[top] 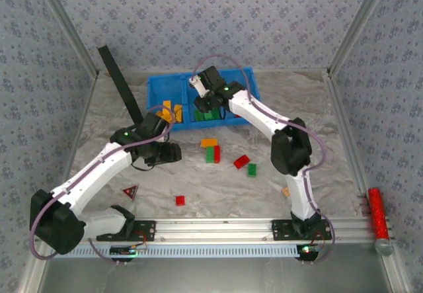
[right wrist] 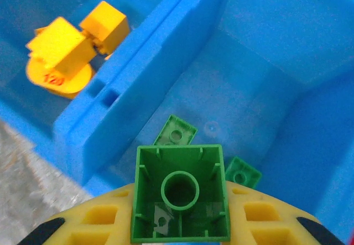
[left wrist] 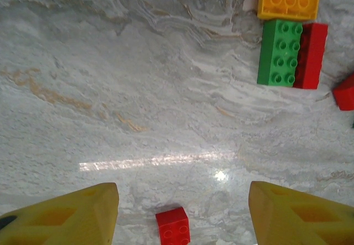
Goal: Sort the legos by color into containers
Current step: Place the lego in the container.
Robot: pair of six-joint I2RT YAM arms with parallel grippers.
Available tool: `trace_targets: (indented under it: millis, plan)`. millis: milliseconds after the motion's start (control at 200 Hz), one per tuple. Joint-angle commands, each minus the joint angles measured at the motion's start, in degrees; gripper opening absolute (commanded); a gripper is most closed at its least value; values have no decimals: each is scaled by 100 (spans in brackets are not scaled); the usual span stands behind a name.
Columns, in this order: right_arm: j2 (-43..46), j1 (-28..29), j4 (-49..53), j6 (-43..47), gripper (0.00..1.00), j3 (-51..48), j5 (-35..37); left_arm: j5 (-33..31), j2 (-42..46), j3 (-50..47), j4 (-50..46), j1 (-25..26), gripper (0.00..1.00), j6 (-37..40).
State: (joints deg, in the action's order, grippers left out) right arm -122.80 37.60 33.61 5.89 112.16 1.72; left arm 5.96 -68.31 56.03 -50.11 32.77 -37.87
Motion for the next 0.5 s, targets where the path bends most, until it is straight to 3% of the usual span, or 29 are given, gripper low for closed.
trace_targets:
  millis: [0, 215, 495]
  plan:
    - [-499, -96, 144, 58, 31, 578, 225, -115, -17, -39, 54, 150, 64, -281]
    - [-1290, -225, 340, -53, 32, 1260, 259, -112, -200, 17, 67, 260, 64, -333]
    - [-1643, -358, 356, -248, 34, 1496, -120, -25, -647, 263, 120, 402, 64, -315]
